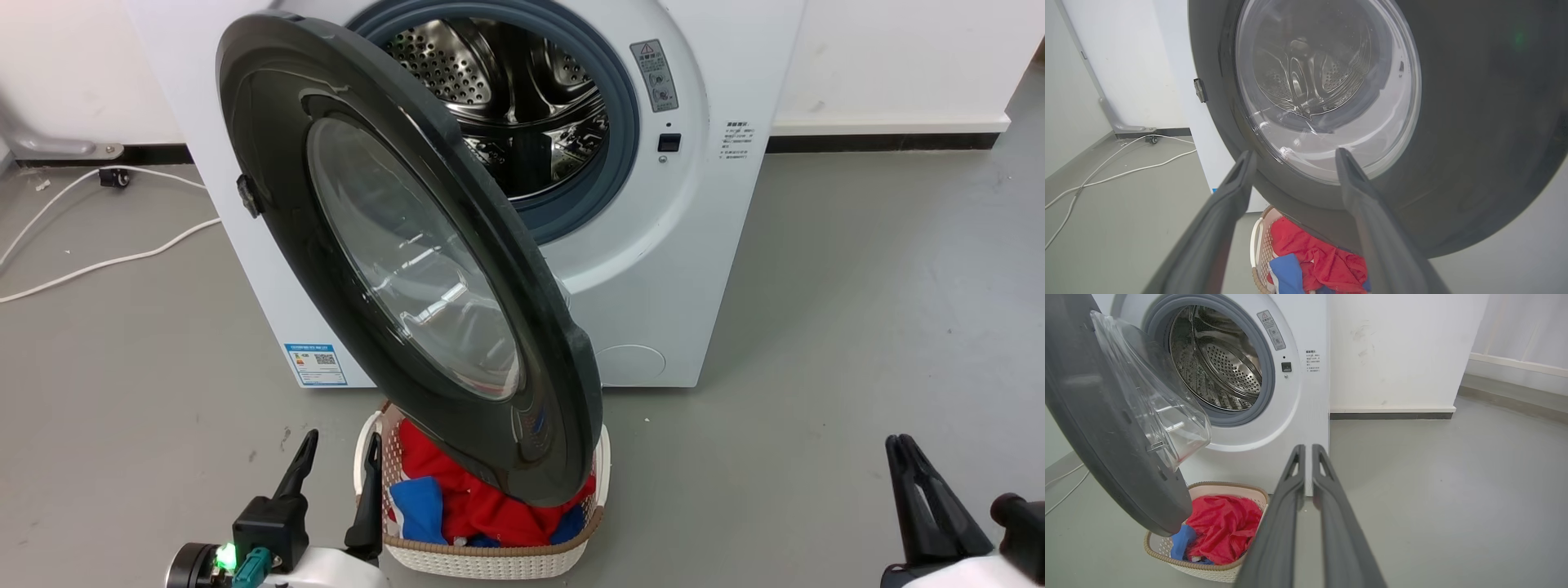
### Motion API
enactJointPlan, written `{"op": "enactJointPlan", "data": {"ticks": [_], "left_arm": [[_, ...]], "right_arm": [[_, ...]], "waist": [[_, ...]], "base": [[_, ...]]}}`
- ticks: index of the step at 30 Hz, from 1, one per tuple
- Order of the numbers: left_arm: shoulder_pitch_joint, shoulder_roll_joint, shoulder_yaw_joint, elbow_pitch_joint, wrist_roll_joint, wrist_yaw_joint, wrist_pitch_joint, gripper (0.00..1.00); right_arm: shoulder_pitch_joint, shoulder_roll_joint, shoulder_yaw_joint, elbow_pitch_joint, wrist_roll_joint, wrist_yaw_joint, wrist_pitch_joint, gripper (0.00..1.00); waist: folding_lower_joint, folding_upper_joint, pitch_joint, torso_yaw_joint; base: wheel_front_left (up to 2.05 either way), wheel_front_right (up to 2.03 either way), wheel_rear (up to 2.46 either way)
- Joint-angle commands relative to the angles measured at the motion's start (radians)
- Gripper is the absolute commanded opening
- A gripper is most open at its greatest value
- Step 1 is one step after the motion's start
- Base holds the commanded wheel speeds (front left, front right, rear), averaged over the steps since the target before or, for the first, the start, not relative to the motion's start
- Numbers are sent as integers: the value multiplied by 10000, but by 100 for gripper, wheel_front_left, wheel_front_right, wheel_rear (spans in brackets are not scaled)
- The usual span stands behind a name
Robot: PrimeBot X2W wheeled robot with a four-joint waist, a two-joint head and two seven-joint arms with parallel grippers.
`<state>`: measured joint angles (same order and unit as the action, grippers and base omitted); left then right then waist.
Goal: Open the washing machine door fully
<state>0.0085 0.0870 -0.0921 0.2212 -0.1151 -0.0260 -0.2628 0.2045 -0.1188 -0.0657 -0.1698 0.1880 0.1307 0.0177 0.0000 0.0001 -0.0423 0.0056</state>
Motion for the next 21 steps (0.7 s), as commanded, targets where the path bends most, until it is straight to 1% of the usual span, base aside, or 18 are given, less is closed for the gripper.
{"op": "enactJointPlan", "data": {"ticks": [1, 2, 15, 16, 17, 18, 19, 21], "left_arm": [[81, 32, 28, 15, 43, 21, -30, 100], [82, 31, 37, 21, 35, 21, -30, 100], [116, 34, 144, 134, -47, 67, -30, 100], [99, 33, 152, 163, -71, 68, -30, 98], [77, 33, 151, 193, -100, 67, -30, 55], [46, 41, 149, 229, -118, 52, -30, 33], [4, 55, 152, 260, -127, 36, -30, 0], [-109, 77, 174, 296, -186, 34, -30, 0]], "right_arm": [[103, 63, 22, -42, -58, 1, -24, 80], [122, 86, 37, -50, -99, 1, -32, 100], [212, 306, 129, -28, -443, 1, -128, 100], [212, 320, 143, -24, -471, 1, -120, 100], [203, 331, 148, -12, -493, 1, -124, 100], [184, 341, 150, 2, -502, 1, -141, 100], [166, 351, 157, 19, -538, 1, -148, 100], [132, 369, 169, 32, -600, 1, -166, 100]], "waist": [[0, -1, 0, -2], [0, -1, -3, -2], [0, -1, -110, -38], [0, -1, -120, -41], [0, -1, -128, -44], [0, -1, -132, -47], [0, -1, -139, -51], [0, -1, -144, -63]], "base": [[0, 0, 0], [0, 0, 0], [0, 0, 0], [0, 0, 0], [0, 0, 0], [0, 0, 0], [0, 0, 0], [0, 0, 0]]}}
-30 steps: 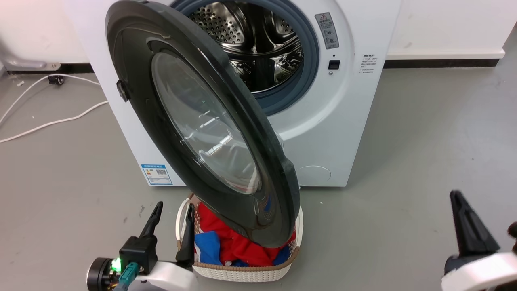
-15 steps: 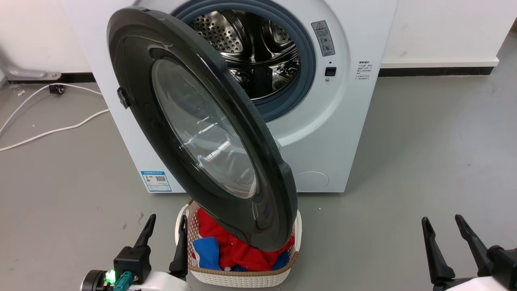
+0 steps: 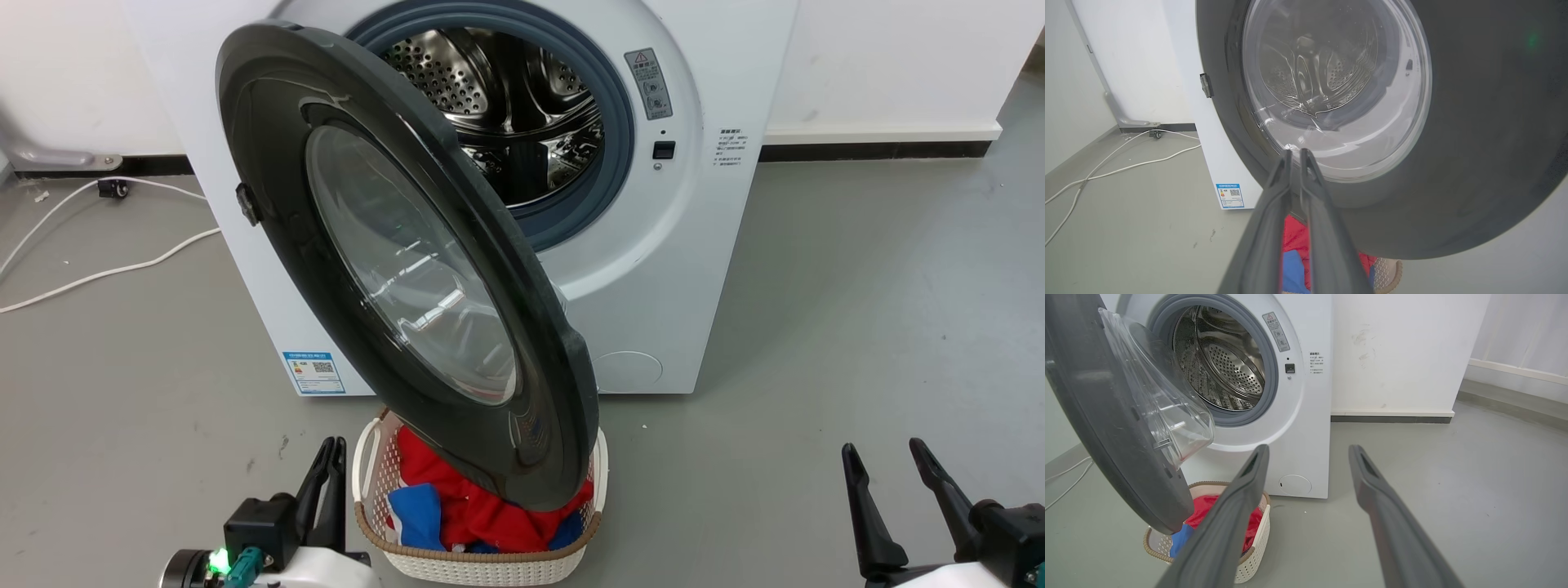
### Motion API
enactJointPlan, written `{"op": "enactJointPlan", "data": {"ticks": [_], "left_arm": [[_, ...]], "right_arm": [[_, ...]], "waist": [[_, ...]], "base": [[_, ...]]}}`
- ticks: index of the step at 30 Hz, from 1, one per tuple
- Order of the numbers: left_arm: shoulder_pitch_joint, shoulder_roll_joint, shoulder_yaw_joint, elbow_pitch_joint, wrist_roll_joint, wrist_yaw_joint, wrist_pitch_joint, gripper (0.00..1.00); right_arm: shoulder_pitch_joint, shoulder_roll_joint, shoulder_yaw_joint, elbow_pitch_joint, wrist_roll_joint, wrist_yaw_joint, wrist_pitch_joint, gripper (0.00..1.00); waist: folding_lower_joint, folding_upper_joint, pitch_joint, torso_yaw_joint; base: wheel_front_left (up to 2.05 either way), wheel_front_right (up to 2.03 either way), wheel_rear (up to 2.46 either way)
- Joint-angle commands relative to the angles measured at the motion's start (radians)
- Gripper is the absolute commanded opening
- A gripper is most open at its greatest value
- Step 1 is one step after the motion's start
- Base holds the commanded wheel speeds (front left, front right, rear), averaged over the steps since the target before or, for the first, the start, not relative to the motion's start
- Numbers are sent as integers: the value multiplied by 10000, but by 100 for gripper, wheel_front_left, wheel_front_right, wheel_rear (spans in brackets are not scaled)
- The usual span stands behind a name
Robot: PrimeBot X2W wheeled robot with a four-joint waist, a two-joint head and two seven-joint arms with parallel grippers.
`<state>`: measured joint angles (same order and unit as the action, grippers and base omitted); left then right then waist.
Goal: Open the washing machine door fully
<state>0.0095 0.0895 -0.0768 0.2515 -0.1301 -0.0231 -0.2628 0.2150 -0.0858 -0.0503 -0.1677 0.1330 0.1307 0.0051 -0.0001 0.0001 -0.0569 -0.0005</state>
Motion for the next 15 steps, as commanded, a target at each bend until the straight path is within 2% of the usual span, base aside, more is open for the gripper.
{"op": "enactJointPlan", "data": {"ticks": [1, 7, 15], "left_arm": [[-165, 46, 28, -5, -48, 37, -30, 0], [-617, -44, -32, -382, -113, 230, -7, 0], [-2218, -211, -327, -2292, -88, 418, -20, 0]], "right_arm": [[19, 50, 19, 11, -47, 1, -49, 100], [41, 102, -3, -91, -217, 1, 1, 100], [-15, 193, -1, -175, -263, 1, 96, 100]], "waist": [[1, -1, 1, -4], [1, -1, 26, -17], [1, -1, 99, -25]], "base": [[0, 0, 0], [0, 0, 0], [0, 0, 0]]}}
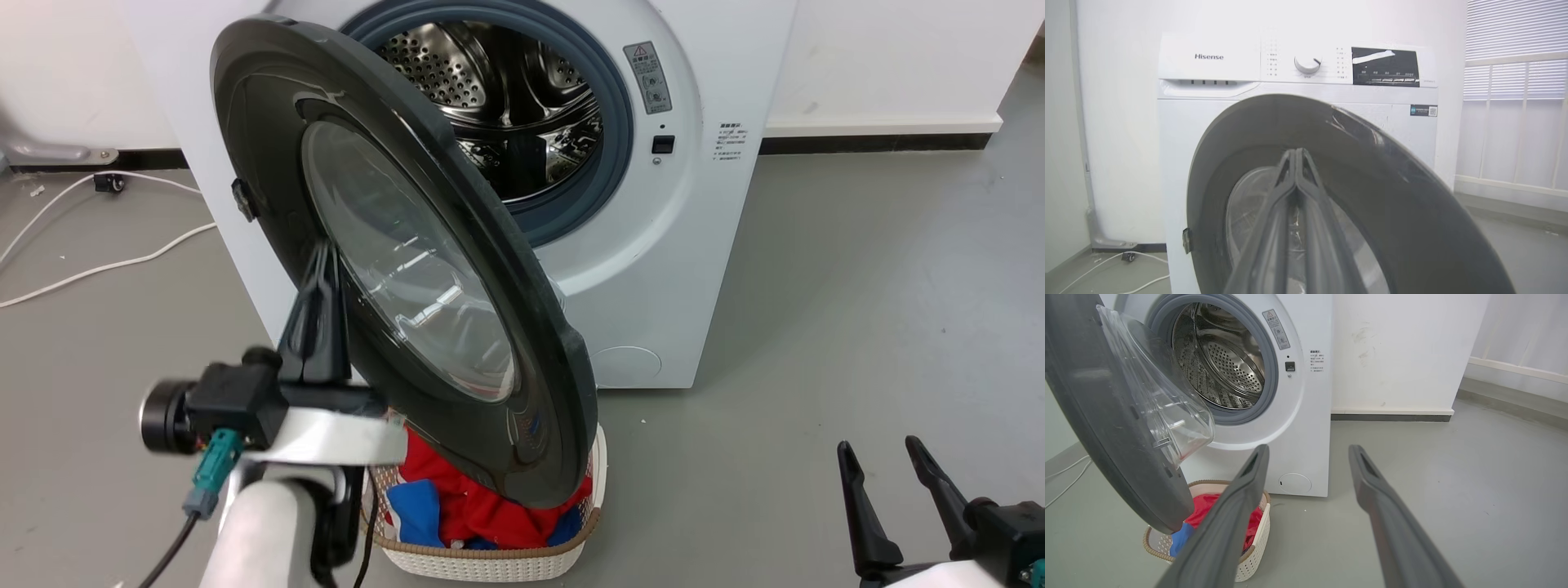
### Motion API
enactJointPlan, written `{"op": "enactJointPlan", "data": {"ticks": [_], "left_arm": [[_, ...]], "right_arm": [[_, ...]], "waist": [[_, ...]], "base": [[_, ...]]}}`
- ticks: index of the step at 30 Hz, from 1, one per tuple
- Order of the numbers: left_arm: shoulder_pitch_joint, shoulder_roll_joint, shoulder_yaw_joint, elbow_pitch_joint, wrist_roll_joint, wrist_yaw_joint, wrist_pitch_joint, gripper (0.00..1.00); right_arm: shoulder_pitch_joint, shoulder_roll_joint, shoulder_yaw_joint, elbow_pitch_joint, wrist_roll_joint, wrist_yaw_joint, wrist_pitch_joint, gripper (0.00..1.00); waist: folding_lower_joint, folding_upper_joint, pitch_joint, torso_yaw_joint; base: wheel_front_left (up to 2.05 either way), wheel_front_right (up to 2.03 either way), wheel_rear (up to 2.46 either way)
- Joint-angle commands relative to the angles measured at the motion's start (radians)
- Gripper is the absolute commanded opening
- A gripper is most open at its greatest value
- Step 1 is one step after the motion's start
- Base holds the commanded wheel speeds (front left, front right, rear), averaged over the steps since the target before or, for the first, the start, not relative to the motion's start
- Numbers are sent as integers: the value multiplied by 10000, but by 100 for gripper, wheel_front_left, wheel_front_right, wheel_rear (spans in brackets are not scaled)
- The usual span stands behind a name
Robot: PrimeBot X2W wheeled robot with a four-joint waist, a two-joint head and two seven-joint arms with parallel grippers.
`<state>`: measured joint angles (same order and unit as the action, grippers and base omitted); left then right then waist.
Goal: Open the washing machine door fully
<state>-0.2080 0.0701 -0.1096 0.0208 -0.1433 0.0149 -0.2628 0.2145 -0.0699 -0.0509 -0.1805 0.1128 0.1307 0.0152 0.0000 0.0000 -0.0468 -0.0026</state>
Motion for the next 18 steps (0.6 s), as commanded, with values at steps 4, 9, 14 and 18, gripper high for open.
{"op": "enactJointPlan", "data": {"ticks": [4, 9, 14, 18], "left_arm": [[-915, -85, -413, -857, 107, 151, 63, 0], [-2006, -171, -1321, -1864, -77, 281, 310, 0], [-2693, -192, -2733, -2502, -755, 483, 754, 0], [-2912, -193, -4079, -2708, -1470, 802, 1294, 0]], "right_arm": [[-72, 70, 20, 9, -72, 1, 42, 100], [-72, 116, 10, 57, -105, 1, 65, 100], [-90, 138, 20, 19, -149, 1, 83, 100], [-100, 110, 53, 56, -203, 1, 120, 100]], "waist": [[0, 0, 1, -64], [0, 0, 11, -119], [0, 0, 65, -196], [0, 0, 94, -226]], "base": [[0, 0, 0], [0, 0, 0], [0, 0, 0], [0, 0, 0]]}}
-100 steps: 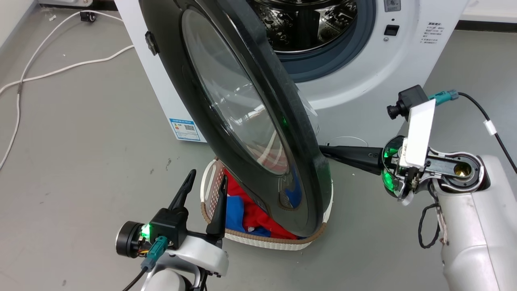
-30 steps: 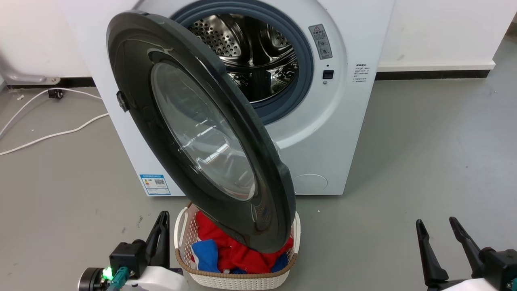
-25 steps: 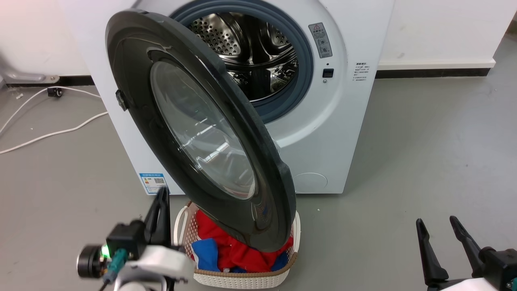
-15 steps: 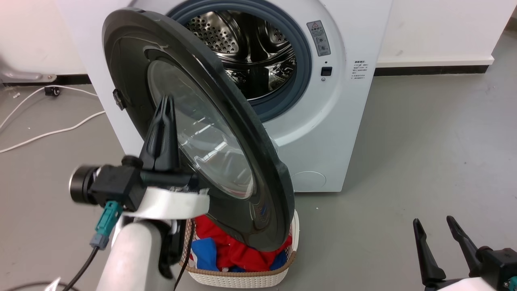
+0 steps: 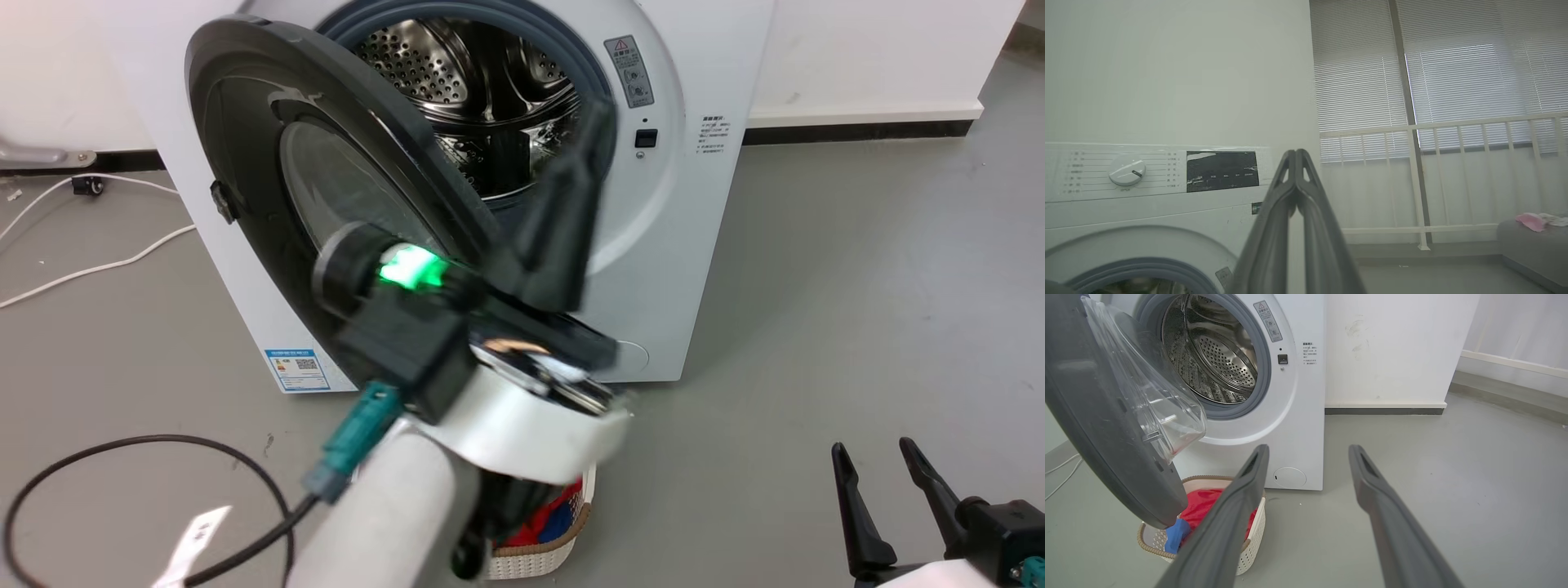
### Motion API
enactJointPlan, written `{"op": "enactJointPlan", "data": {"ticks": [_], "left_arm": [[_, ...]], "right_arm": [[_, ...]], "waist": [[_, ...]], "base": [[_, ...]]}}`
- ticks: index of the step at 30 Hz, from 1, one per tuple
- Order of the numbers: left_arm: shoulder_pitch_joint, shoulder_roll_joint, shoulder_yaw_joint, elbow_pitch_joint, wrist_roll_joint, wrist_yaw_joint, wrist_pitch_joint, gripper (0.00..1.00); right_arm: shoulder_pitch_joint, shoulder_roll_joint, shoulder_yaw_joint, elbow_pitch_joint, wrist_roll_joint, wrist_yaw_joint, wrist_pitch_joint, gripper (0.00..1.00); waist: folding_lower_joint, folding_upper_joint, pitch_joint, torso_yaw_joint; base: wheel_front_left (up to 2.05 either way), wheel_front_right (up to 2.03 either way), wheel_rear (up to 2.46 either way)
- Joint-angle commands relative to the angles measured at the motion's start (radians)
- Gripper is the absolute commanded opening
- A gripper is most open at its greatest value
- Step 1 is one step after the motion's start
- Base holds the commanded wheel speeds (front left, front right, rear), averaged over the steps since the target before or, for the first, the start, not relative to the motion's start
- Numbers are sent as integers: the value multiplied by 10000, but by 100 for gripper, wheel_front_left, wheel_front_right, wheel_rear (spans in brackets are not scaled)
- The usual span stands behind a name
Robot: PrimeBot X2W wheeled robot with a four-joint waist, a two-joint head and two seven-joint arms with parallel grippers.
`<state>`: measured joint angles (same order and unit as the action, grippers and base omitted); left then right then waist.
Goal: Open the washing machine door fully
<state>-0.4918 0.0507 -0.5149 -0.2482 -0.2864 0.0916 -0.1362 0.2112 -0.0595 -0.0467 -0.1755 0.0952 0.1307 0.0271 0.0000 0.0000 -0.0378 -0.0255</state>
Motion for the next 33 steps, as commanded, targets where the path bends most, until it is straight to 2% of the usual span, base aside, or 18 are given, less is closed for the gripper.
{"op": "enactJointPlan", "data": {"ticks": [1, 4, 9, 12, 15, 22, 33], "left_arm": [[-57, 3, -324, -7, -213, 111, 187, 0], [66, 0, -1252, 56, -697, 281, 635, 0], [421, 2, -2817, 456, -1518, 190, 1330, 0], [807, 3, -3728, 1200, -1935, 141, 1799, 0], [976, -1, -4148, 1890, -2114, 100, 2021, 0], [692, -4, -4404, 3474, -2382, 5, 2052, 0], [136, 20, -3680, 5192, -2522, 703, 1662, 0]], "right_arm": [[-61, -15, 6, 23, -25, 1, 2, 100], [-40, -41, -29, 48, -6, 1, 18, 100], [-8, -43, -106, 88, 45, 1, 34, 100], [-93, -65, -141, 98, 109, 1, 40, 100], [-140, -110, -125, 128, 139, 1, 46, 100], [-320, -228, -76, 267, 213, 1, 21, 100], [-566, -255, -143, 584, 435, 1, -77, 100]], "waist": [[0, 0, 11, 8], [0, 0, 46, 53], [0, 0, 112, 166], [0, 0, 247, 213], [0, 0, 375, 225], [0, 0, 710, 75], [0, 0, 1095, -128]], "base": [[0, 0, 0], [0, 0, 0], [0, 0, 0], [0, 0, 0], [0, 0, 0], [0, 0, 0], [0, 0, 0]]}}
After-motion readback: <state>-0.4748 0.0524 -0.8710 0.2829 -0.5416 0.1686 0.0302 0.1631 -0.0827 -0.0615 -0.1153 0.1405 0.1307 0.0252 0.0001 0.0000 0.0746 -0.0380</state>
